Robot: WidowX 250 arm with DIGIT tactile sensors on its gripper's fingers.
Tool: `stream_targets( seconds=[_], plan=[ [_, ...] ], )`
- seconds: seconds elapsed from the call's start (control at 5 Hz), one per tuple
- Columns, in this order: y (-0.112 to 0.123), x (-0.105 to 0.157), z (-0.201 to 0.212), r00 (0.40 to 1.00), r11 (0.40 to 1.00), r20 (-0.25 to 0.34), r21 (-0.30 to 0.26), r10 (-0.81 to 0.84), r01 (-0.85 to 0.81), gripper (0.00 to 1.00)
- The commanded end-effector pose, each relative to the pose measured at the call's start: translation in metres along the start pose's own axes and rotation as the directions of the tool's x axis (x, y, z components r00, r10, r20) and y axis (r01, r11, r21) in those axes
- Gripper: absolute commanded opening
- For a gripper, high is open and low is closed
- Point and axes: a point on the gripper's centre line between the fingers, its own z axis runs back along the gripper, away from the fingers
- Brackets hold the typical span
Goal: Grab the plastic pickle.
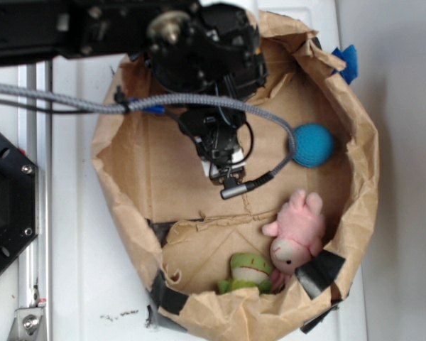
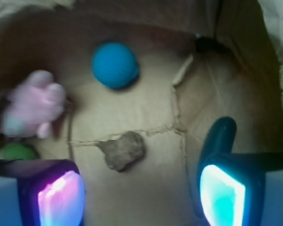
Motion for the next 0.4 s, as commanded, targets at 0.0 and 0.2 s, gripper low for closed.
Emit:
stream_targets(
  seconds=[0.0,0.2],
  plan=[
    [0.0097,-0.0005,-0.0223,1.000,0.999,0.024,0.032,0.020,-0.021,1.00],
    [0.0075,0.0038,-0.0267,1.000,1.000,0.023,0.022,0.016,-0.017,1.00]
  ],
)
